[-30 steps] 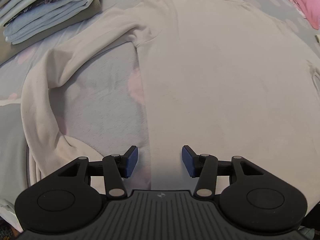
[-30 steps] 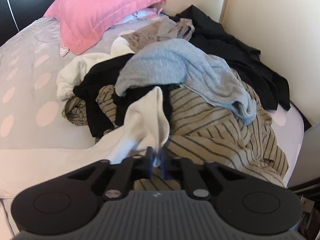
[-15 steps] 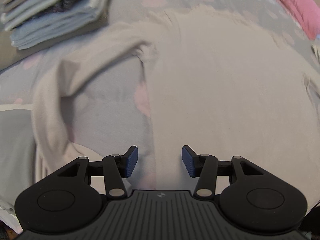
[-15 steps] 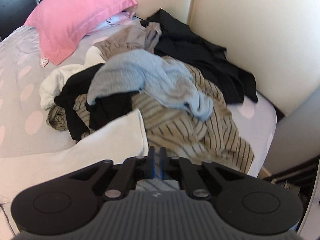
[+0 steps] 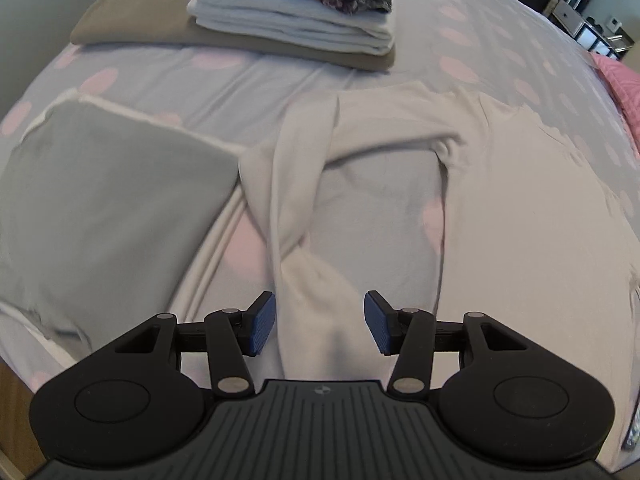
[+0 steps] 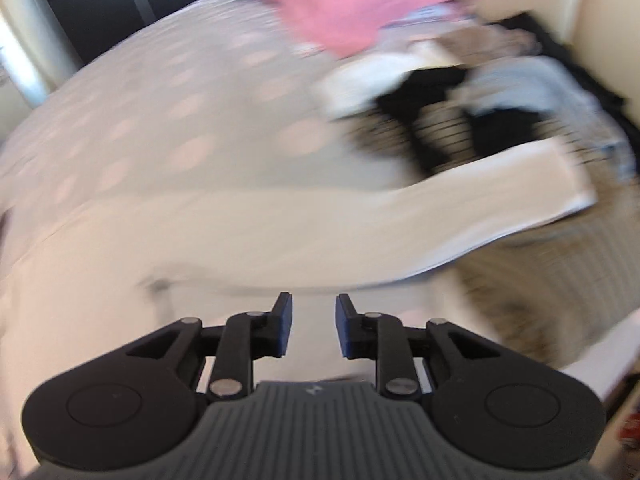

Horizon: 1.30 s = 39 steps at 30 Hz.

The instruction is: Fold clothes

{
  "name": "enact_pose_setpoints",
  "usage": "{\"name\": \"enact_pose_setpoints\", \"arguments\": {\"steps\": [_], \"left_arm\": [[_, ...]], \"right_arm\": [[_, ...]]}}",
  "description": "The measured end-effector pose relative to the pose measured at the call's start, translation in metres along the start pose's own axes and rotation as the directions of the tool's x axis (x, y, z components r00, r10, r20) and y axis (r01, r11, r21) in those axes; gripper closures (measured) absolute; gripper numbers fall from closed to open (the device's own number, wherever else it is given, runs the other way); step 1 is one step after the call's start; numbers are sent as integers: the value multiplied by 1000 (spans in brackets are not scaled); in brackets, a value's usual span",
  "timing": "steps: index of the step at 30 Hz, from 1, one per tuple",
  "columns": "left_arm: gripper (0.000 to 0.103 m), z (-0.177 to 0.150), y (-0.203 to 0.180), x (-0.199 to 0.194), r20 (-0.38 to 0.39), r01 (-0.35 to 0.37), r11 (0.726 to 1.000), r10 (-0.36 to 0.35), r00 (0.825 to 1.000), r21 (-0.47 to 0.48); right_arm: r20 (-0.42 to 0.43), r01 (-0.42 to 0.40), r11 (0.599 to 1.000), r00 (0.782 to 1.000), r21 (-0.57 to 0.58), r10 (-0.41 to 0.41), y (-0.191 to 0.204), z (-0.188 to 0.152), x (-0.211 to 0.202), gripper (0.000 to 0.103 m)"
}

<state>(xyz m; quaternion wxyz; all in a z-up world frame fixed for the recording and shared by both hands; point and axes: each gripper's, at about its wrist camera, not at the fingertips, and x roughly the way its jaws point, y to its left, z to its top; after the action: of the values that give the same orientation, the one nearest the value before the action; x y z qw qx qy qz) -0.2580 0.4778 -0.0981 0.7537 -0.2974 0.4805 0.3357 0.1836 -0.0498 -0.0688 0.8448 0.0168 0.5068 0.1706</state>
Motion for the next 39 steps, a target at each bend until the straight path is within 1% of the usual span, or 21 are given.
{"name": "enact_pose_setpoints", "arguments": {"steps": [1, 3, 4, 6, 9, 10, 11, 12, 14, 15, 17, 21, 25, 28, 32, 35, 36, 37, 39], "left_arm": [[55, -4, 0, 0, -3, 7, 1000, -7, 1000, 12], [54, -15, -4, 1, -12, 19, 999, -19, 1000, 41], [54, -20, -5, 1, -19, 23, 998, -22, 1000, 51], [54, -28, -3, 8, -37, -12, 999, 13, 999, 48], [54, -39, 3, 22, -77, -79, 996, 82, 994, 44], [54, -42, 5, 29, -94, -92, 995, 96, 991, 48], [55, -43, 6, 35, -107, -91, 995, 96, 990, 50], [59, -45, 8, 40, -116, -83, 995, 88, 989, 50], [98, -45, 11, 40, -106, -8, 1000, 11, 994, 27], [100, -43, 11, 35, -94, 10, 1000, -8, 996, 20], [102, -39, 11, 17, -35, 5, 1000, -4, 999, 25], [102, -22, 21, -35, 68, 59, 998, -60, 996, 15], [102, 7, 35, -89, 148, 42, 998, -48, 988, 43], [102, 39, 49, -127, 213, 40, 999, -41, 976, 12], [102, 83, 77, -174, 305, 12, 999, 2, 952, -45], [102, 109, 102, -192, 331, -23, 994, 58, 942, -110], [102, 117, 111, -195, 332, -38, 991, 80, 940, -130], [102, 122, 119, -193, 320, -62, 988, 105, 941, -142], [102, 129, 136, -181, 277, -120, 979, 162, 947, -162]], "right_arm": [[-6, -35, 999, 999, 0, 35, 12, -10, 3, 75], [-40, -88, 996, 995, 3, 88, 32, -28, 13, 69], [-65, -93, 996, 994, 3, 93, 40, -35, 18, 69], [-93, -92, 995, 992, -38, 89, 57, -46, 23, 69], [-88, -62, 988, 995, -141, 49, 80, -59, 24, 66], [-86, -62, 985, 995, -161, 49, 84, -61, 24, 65], [-88, -69, 983, 995, -170, 55, 87, -62, 24, 65], [-90, -74, 982, 994, -174, 59, 88, -62, 25, 65], [-89, -71, 982, 994, -175, 56, 87, -61, 26, 65], [-87, -66, 982, 995, -175, 51, 87, -61, 26, 65], [-82, -57, 983, 996, -176, 43, 85, -61, 24, 65], [-93, -65, 982, 994, -178, 49, 82, -62, 25, 64], [-106, -57, 981, 994, -185, 38, 81, -61, 32, 64], [-113, -54, 980, 993, -193, 33, 81, -61, 35, 64], [-125, -47, 975, 992, -217, 20, 83, -62, 40, 64], [-133, -36, 974, 991, -225, 6, 83, -63, 44, 64], [-136, -32, 974, 991, -225, 1, 82, -63, 45, 64], [-137, -27, 975, 991, -221, -3, 82, -62, 46, 64], [-139, -22, 975, 990, -223, -10, 83, -61, 49, 64]]}}
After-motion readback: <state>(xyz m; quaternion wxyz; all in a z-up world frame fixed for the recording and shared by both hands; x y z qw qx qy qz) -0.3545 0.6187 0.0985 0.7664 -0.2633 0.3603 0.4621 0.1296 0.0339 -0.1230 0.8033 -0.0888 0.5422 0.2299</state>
